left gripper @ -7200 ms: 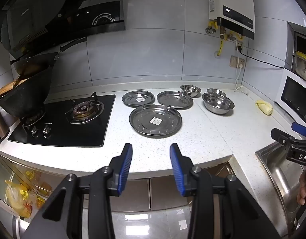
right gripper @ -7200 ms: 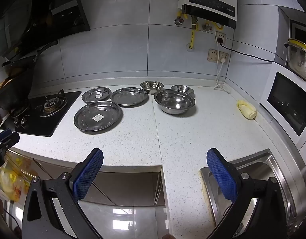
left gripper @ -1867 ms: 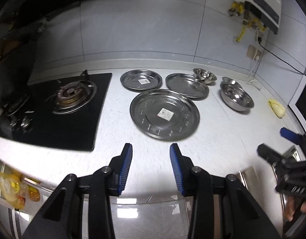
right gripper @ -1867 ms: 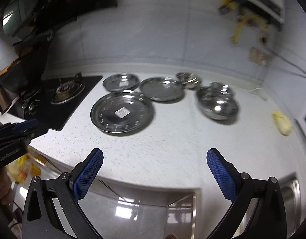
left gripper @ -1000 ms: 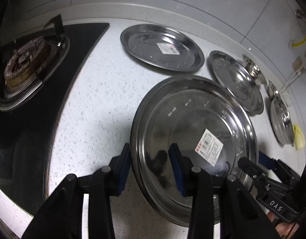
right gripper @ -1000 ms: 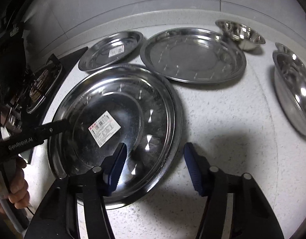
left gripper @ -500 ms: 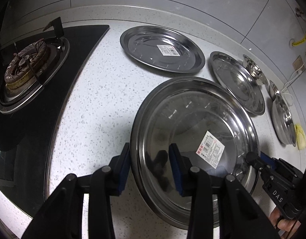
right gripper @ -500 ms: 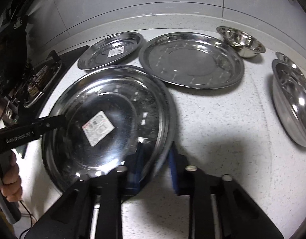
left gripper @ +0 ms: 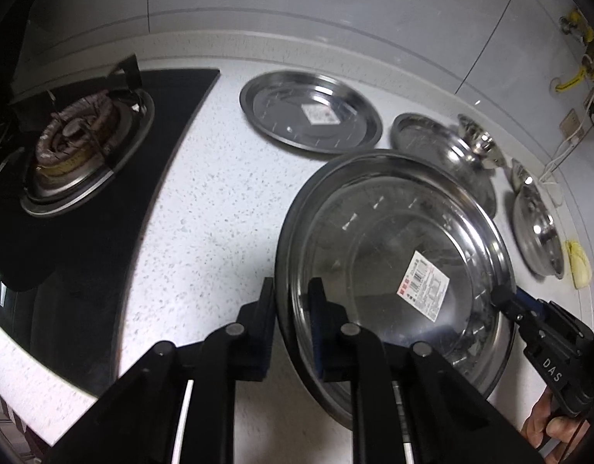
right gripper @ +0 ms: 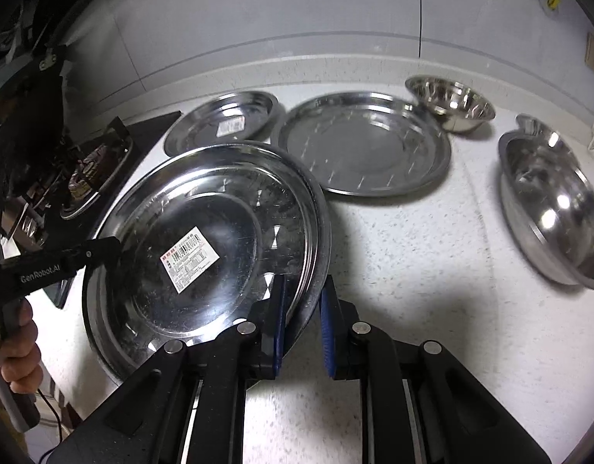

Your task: Organize plates and bowls

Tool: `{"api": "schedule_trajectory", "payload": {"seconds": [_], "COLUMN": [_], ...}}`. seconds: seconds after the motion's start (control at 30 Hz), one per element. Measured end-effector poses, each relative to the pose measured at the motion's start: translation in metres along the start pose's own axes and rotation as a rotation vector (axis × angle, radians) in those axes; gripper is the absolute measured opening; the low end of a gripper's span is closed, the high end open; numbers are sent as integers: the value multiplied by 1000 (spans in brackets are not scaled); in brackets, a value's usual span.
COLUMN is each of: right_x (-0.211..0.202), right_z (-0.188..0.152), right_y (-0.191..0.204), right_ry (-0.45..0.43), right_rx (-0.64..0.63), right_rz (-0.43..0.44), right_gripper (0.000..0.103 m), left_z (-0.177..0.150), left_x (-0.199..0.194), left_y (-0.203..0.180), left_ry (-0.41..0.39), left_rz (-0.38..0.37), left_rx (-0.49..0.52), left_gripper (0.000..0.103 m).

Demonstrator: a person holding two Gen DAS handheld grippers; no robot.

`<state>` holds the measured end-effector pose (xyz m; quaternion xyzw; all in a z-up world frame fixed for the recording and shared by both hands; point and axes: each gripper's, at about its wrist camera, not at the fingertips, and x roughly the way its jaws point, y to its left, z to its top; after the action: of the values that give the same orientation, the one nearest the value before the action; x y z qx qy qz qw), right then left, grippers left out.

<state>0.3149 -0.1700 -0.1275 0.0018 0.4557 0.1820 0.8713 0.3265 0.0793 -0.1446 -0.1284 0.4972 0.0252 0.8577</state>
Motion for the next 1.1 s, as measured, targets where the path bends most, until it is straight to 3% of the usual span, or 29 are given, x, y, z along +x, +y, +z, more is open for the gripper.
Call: {"api": "schedule_trajectory", "payload": {"seconds": [0.27,0.6,0.9,1.1], "right_x": [-54,-116,-131,-128], "right_z": [-9,-31,-34,-29], "right_y": [3,8,18,34], "right_ry": [-70,-78,-71,-30], "right_rx": [-2,-3,1,26], "right_rz": [33,71,21,-33], "right_gripper": [15,15,15,15], "left_z": [-14,-44,-46,-30], "left_x": [-54,-123,-126,-132], "left_y": [-15,-36,-22,-2], "left_ry": [-37,-52,-27,-20], "left_rz": [-20,-13,-97,-203], "left_rx": [-11,-11,-3,54], "left_gripper": [15,15,15,15]}}
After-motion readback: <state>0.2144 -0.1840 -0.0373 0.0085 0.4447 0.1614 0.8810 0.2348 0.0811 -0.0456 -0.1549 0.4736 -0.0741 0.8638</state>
